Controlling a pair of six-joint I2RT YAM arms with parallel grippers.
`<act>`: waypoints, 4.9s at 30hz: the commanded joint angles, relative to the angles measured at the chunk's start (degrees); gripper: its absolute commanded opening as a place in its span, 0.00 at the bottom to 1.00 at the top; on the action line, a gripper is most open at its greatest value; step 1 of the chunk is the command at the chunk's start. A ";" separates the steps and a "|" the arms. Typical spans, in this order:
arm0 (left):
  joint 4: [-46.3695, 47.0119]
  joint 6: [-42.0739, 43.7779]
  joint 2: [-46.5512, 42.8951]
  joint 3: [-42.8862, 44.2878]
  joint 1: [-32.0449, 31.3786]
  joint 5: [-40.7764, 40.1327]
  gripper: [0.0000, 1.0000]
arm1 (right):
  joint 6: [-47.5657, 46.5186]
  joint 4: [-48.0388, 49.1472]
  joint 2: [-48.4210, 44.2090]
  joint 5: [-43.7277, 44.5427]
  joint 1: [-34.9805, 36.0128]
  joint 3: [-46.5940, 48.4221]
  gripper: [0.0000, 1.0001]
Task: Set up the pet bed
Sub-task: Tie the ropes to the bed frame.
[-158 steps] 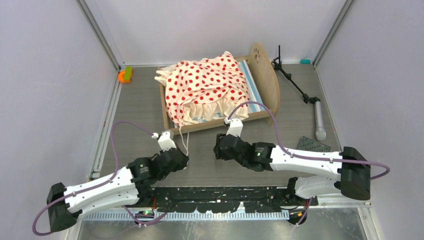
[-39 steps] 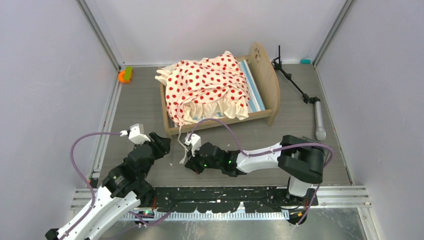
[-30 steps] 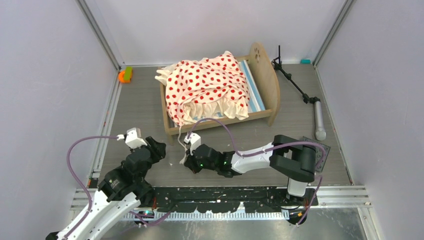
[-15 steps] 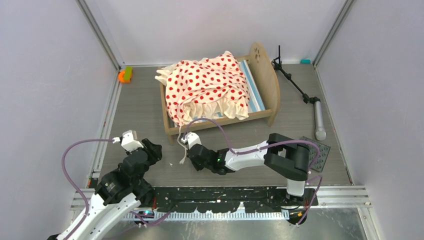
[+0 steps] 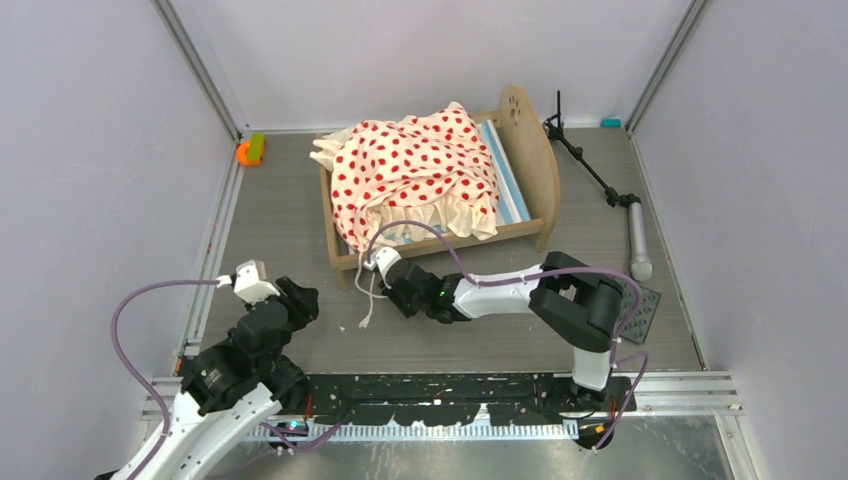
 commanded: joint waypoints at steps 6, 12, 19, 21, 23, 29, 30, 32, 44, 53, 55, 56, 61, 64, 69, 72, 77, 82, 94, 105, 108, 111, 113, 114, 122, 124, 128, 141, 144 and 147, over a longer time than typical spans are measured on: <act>-2.73 0.10 0.33 8.13 0.32 -1.17 0.52 | -34.21 -5.32 -10.92 -30.60 0.49 -0.95 0.38; -3.41 1.71 3.53 11.81 0.32 1.02 0.54 | -57.98 -23.35 -6.61 -42.25 -3.23 9.30 0.46; -4.76 2.47 3.14 13.26 0.32 0.46 0.54 | -81.03 -34.50 0.55 -45.50 -4.94 19.60 0.46; -5.88 2.47 3.06 14.00 0.31 0.06 0.54 | -83.59 -36.76 3.05 -45.79 -5.00 23.00 0.46; -7.80 2.10 2.93 15.18 0.30 -0.89 0.53 | -86.99 -40.52 5.65 -45.29 -4.94 26.69 0.46; -9.90 0.72 -2.67 17.30 0.32 -4.63 0.50 | -92.14 -45.44 11.23 -45.56 -4.90 33.46 0.46; -10.11 0.84 -3.43 17.50 0.28 -5.33 0.50 | -92.60 -46.08 11.86 -45.88 -4.86 34.36 0.46; -10.94 0.87 -3.98 17.99 0.31 -6.34 0.50 | -93.81 -47.98 12.91 -46.35 -4.65 36.02 0.46; -11.57 0.97 -3.41 18.10 0.28 -6.94 0.51 | -97.46 -56.08 20.42 -45.67 -3.62 46.44 0.46; -11.86 0.80 -4.19 17.93 0.28 -7.10 0.51 | -98.44 -60.99 25.15 -45.56 -2.68 52.66 0.45; -11.88 0.80 -4.26 17.88 0.27 -7.18 0.52 | -98.61 -63.07 26.44 -45.31 -2.57 54.78 0.45; -11.86 0.80 -4.30 17.92 0.24 -7.15 0.52 | -98.77 -64.42 27.39 -45.04 -2.57 56.00 0.45; -11.86 0.75 -4.54 17.88 0.23 -7.27 0.52 | -99.76 -70.50 30.77 -42.53 -2.61 61.51 0.45; -11.88 0.75 -4.65 17.84 0.23 -7.33 0.52 | -99.39 -70.81 31.69 -41.87 -2.53 62.09 0.45; -11.86 0.72 -4.89 17.84 0.21 -7.54 0.51 | -99.39 -72.74 33.66 -38.33 -2.07 63.69 0.44; -11.93 0.63 -5.05 17.76 0.12 -7.73 0.52 | -99.35 -72.30 33.90 -37.66 -1.95 63.35 0.44; -11.96 0.58 -5.08 17.75 0.14 -7.75 0.52 | -98.86 -69.79 34.16 -36.89 -1.69 62.95 0.42; -12.08 0.37 -5.46 17.62 0.12 -8.17 0.51 | -96.64 -66.45 34.88 -37.21 -1.45 62.97 0.27; -12.39 0.10 -5.45 17.75 0.10 -8.65 0.51 | -93.29 -64.26 34.63 -39.27 -0.83 62.02 0.01; -10.21 2.28 -1.63 17.27 0.06 -6.30 0.52 | -75.11 -34.21 17.14 -54.47 -2.44 36.17 0.00; -10.14 2.30 -0.96 17.31 0.06 -5.86 0.53 | -69.62 -27.57 16.55 -54.60 -2.79 32.54 0.00; -10.02 2.30 -1.16 17.22 0.06 -5.69 0.53 | -62.03 -14.39 14.71 -52.60 -2.83 26.47 0.00; -9.91 2.22 -1.51 17.10 0.04 -5.66 0.53 | -56.30 -4.77 13.21 -50.70 -2.94 21.65 0.00; -9.85 2.23 -1.56 17.05 0.05 -5.66 0.52 | -54.04 0.17 12.56 -49.78 -2.97 19.75 0.00; -9.12 3.03 0.59 17.13 0.06 -3.98 0.53 | -40.33 22.64 9.64 -46.69 -4.75 8.12 0.00; -8.90 3.17 1.05 17.05 0.01 -3.83 0.53 | -37.59 27.42 8.93 -46.32 -5.29 5.62 0.00; -8.60 3.27 1.06 16.79 0.05 -3.71 0.53 | -33.82 33.67 7.84 -44.91 -5.89 2.44 0.00; -8.37 3.34 1.11 16.56 0.01 -3.72 0.53 | -23.27 53.02 7.56 -38.58 -6.10 -5.39 0.00; -8.21 3.48 1.38 16.52 0.06 -3.63 0.53 | -22.50 54.84 7.57 -37.83 -6.15 -6.77 0.00; -8.03 3.62 1.59 16.52 0.06 -3.47 0.53 | -21.44 57.54 7.52 -36.08 -6.10 -8.29 0.00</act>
